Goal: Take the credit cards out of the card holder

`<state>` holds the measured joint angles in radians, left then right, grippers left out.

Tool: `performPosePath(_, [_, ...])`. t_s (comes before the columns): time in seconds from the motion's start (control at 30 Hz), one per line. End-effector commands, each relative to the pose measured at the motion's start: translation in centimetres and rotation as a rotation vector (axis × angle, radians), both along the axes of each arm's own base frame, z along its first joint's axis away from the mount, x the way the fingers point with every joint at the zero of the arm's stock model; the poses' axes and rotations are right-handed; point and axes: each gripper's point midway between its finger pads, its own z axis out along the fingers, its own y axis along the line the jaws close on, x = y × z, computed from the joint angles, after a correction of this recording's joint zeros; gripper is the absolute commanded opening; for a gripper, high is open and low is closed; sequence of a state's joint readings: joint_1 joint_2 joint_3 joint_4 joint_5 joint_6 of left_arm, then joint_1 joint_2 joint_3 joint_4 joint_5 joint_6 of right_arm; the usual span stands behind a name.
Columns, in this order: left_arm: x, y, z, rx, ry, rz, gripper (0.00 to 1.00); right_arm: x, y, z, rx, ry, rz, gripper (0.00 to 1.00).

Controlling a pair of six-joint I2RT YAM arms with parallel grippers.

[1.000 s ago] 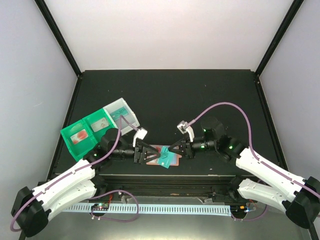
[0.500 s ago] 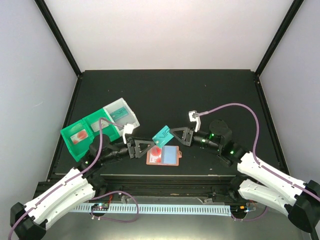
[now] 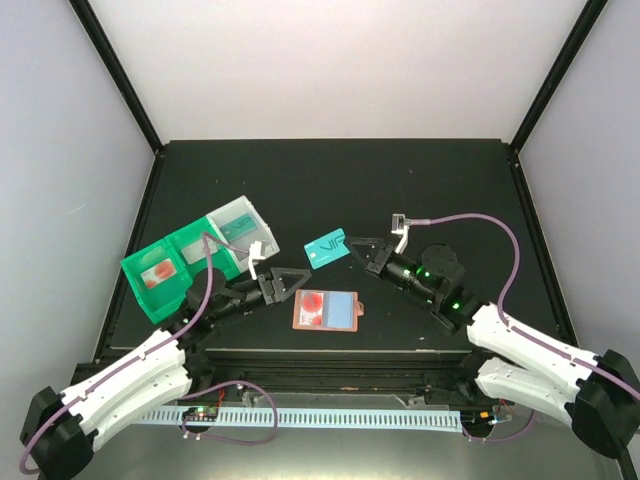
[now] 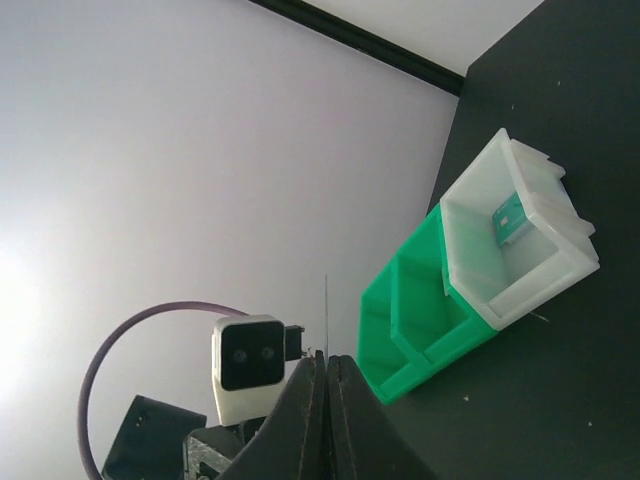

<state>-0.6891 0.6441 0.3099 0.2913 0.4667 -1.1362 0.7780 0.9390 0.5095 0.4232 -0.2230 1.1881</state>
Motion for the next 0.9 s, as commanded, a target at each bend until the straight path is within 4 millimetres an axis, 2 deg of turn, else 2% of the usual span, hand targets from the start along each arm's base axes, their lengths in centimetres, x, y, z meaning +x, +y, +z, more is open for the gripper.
performPosePath(0.0, [0.4, -0.4, 2.9, -0.111, -0.032, -0.006, 0.55, 0.9, -0.2, 1.4, 0.089, 0.012, -0.043, 0.01])
performPosePath(0.1, [0.6, -0.8, 3.2, -0.128, -0.035, -0.019, 0.51, 0.9, 0.0, 1.4, 0.092, 0.018, -0.036, 0.01])
performPosePath(0.4, [0.9, -1.1, 3.4, -0.148, -0.027, -0.02, 0.28, 0.7, 0.3, 0.8, 0.086, 0.038, -0.027, 0.01])
performPosePath(0.6, [0.9, -1.0, 3.7, -0.156, -0.037, -0.018, 0.16, 0.6, 0.7, 0.4, 0.078, 0.041, -0.009, 0.01])
performPosePath(0.67, [0.9, -1.0, 3.7, -0.156, -0.041, -0.016, 0.11, 0.5, 0.8, 0.2, 0.074, 0.044, -0.003, 0.01])
performPosePath(0.7, [0.9, -0.9, 3.7, -0.156, -0.045, -0.017, 0.02, 0.4, 0.9, -0.1, 0.071, 0.049, 0.0, 0.01])
performPosePath(0.87, [0.8, -0.9, 3.6, -0.144, -0.051, -0.016, 0.02, 0.3, 0.6, -0.8, 0.061, 0.056, -0.005, 0.01])
